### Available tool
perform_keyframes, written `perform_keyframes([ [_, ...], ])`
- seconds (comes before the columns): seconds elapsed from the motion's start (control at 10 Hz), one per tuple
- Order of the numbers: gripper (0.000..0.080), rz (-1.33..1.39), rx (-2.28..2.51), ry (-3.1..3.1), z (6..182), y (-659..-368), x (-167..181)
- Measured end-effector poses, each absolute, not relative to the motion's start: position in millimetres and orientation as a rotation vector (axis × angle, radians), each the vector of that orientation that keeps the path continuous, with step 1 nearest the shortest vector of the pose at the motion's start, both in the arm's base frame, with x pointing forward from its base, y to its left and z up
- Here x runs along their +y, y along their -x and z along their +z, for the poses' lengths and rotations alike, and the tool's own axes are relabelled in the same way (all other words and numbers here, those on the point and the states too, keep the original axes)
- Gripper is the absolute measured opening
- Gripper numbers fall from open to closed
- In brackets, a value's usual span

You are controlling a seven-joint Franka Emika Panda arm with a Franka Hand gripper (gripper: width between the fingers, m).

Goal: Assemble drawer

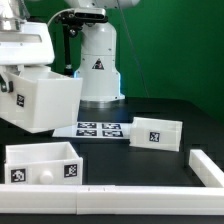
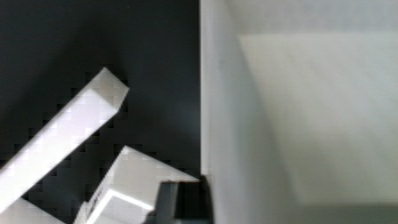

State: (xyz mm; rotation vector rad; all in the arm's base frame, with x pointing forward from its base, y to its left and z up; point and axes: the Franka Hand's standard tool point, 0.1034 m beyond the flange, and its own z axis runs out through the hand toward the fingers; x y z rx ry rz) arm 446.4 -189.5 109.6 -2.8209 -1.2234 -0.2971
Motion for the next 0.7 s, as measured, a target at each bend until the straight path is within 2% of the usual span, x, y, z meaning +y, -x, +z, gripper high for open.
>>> perform_keyframes([
  [0.1, 0.0031, -0.225, -1.139, 2.906, 112.8, -453, -181],
  [0.3, 0.0031, -0.077, -1.065, 3.052, 138.5, -469, -142],
  [0.4, 0.0031, 0.078, -0.957, 3.145, 144.5, -471, -128],
  [0.5, 0.0031, 0.236, -0.837, 3.22, 148.5, -479, -112],
  [0.7, 0.0031, 0.393, -0.931, 3.181, 140.5, -490, -103],
])
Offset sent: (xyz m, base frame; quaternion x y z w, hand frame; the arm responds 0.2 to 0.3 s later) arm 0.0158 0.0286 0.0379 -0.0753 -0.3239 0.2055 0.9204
